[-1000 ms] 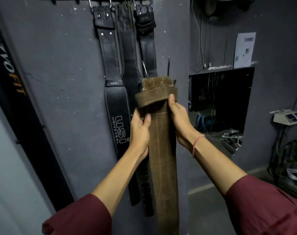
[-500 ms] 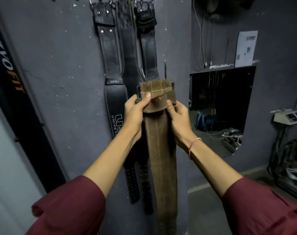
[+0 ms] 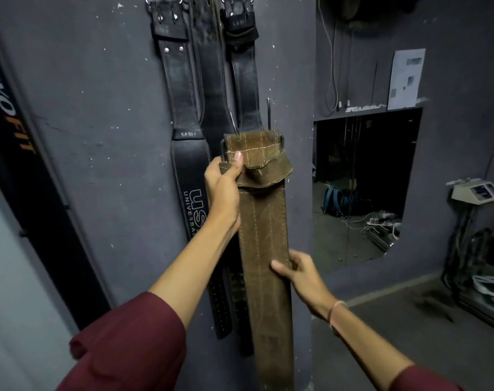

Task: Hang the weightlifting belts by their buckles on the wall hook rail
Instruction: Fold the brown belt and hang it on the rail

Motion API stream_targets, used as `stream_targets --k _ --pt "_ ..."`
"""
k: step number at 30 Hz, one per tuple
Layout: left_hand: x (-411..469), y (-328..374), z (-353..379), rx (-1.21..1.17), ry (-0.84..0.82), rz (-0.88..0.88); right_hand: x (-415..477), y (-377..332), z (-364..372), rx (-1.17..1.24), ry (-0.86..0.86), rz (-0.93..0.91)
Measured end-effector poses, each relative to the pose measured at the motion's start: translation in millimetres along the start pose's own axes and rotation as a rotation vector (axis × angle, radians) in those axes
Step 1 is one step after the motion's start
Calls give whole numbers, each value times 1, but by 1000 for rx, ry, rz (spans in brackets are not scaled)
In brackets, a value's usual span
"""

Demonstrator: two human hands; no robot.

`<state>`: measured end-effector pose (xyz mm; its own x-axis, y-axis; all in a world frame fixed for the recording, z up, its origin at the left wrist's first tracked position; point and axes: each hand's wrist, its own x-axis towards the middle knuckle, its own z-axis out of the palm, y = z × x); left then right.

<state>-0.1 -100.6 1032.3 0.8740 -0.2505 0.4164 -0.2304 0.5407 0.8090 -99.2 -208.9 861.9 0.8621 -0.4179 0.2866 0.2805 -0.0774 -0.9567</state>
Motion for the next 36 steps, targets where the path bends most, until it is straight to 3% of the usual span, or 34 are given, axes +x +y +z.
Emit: stream_targets --k 6,13,18,23,31,36 --pt "-4 7 6 52 -66 -2 50 -126 17 141 55 -278" --pt "-32 -3 -5 386 -153 173 63 -132 31 107 317 -302" --pt "-75 -76 -47 504 -221 -42 68 -139 30 140 361 -327" --pt "-105 -109 -62 449 -294 -134 72 -147 20 132 384 -351" --pt "-62 -26 -17 264 -197 -219 68 -145 13 123 359 -357" --pt "-36 20 0 339 -331 -182 62 -140 8 134 331 -359"
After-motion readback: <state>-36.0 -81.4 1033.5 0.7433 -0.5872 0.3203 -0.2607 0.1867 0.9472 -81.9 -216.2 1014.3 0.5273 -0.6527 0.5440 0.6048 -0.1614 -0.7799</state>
